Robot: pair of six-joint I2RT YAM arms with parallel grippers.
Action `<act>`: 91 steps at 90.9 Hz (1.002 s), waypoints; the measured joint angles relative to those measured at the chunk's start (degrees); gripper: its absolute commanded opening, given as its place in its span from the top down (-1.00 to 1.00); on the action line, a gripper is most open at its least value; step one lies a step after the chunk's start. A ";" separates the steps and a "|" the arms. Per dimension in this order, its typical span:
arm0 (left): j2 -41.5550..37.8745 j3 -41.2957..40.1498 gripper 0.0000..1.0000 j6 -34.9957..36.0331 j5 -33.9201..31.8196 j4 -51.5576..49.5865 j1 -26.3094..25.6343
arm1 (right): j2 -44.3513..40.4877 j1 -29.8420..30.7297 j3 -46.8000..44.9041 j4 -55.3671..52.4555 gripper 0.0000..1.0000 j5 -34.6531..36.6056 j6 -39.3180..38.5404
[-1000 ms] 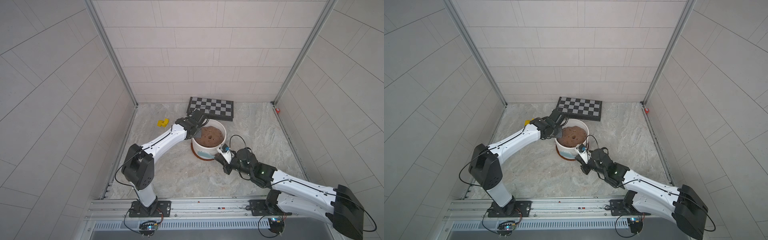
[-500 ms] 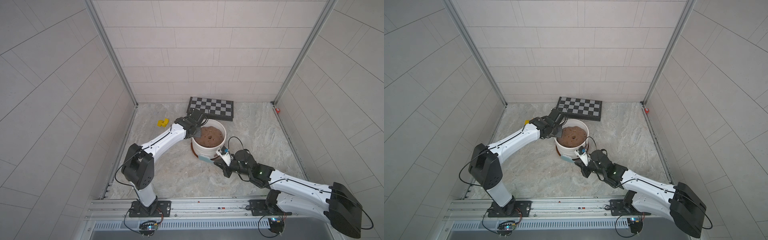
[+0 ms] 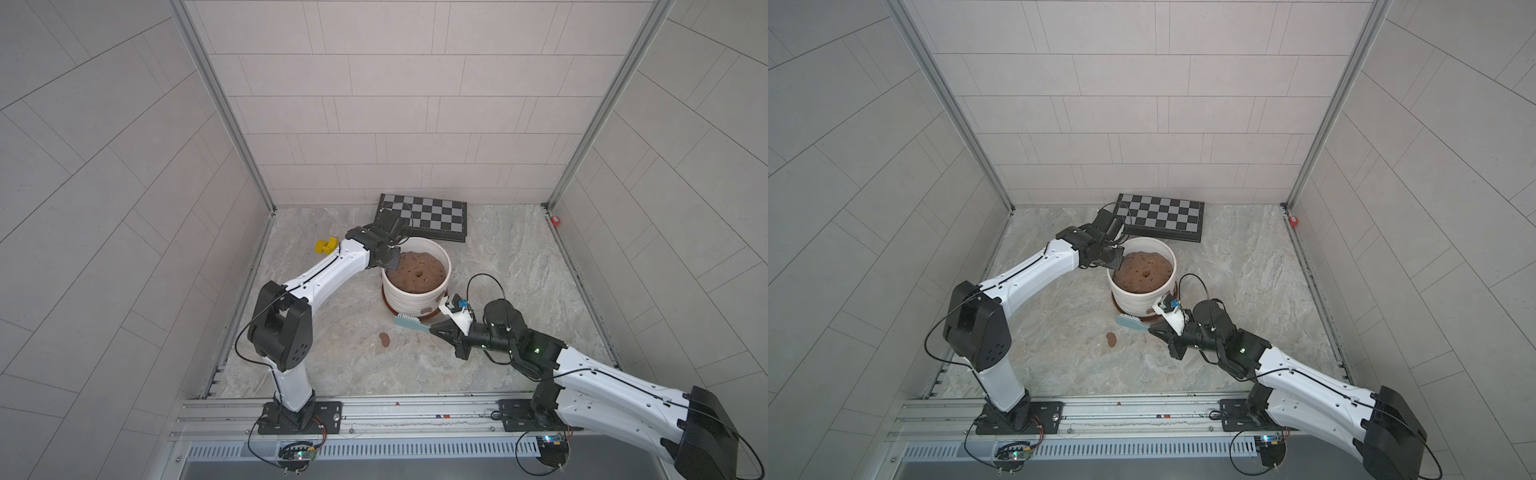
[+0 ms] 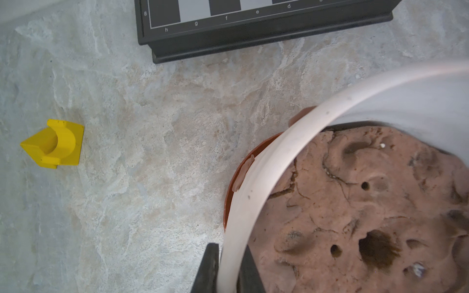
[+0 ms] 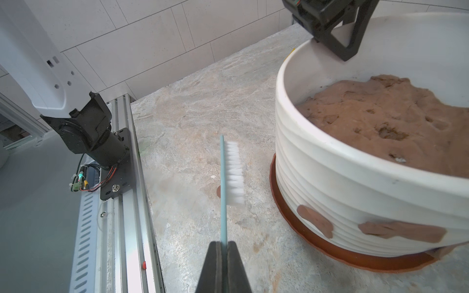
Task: Scrub the dried mud off the ceramic pot
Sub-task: Rotate the pot on the tray, then brush off the soil from the pot.
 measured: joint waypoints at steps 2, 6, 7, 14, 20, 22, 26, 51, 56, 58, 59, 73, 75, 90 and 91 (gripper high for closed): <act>0.26 0.39 1.00 0.90 0.44 0.00 0.17 | 0.11 -0.13 0.28 -0.26 1.00 -0.44 -0.15; 1.03 1.31 1.00 2.82 1.27 -0.04 0.50 | 0.44 -0.37 1.05 -0.90 1.00 -1.38 -0.72; 1.18 1.51 1.00 3.21 1.44 -0.04 0.55 | 0.50 -0.42 1.27 -1.05 1.00 -1.60 -0.76; 2.40 2.93 1.00 6.80 2.64 0.20 0.85 | 1.01 -0.66 2.91 -2.34 1.00 -2.51 -1.60; 2.89 3.39 1.00 9.44 3.69 0.87 0.96 | 1.05 -0.96 4.09 -3.37 1.00 -2.97 -2.32; 2.97 3.43 1.00 10.21 4.11 1.14 1.01 | 1.03 -1.20 4.39 -3.74 1.00 -3.06 -2.49; 2.99 3.43 1.00 11.93 5.16 1.55 1.14 | 0.98 -1.86 4.94 -4.39 1.00 -3.10 -2.97; 3.37 3.67 1.00 21.11 11.41 2.03 1.79 | 1.62 -6.19 6.62 -8.20 1.00 -1.92 -5.57; 3.54 3.96 1.00 21.97 11.98 1.90 1.81 | 2.25 -6.54 6.62 -8.50 1.00 -1.90 -5.97; 3.65 4.13 1.00 22.21 12.13 1.77 1.81 | 2.60 -6.64 6.62 -8.68 1.00 -1.88 -6.14; 3.69 4.17 1.00 22.27 12.20 1.73 1.81 | 2.73 -6.69 6.62 -8.74 1.00 -1.86 -6.25; 3.85 4.46 1.00 22.56 12.44 1.42 1.86 | 4.61 -6.93 6.62 -9.27 1.00 -1.25 -6.73; 3.85 4.46 1.00 22.53 12.44 1.42 1.88 | 4.81 -6.93 6.62 -9.27 1.00 -1.18 -6.78; 3.85 4.50 1.00 22.51 12.57 1.40 1.92 | 6.01 -6.82 6.08 -9.11 1.00 -0.02 -6.64; 3.85 4.50 1.00 22.49 12.57 1.40 1.95 | 6.01 -6.80 5.95 -9.07 1.00 0.11 -6.58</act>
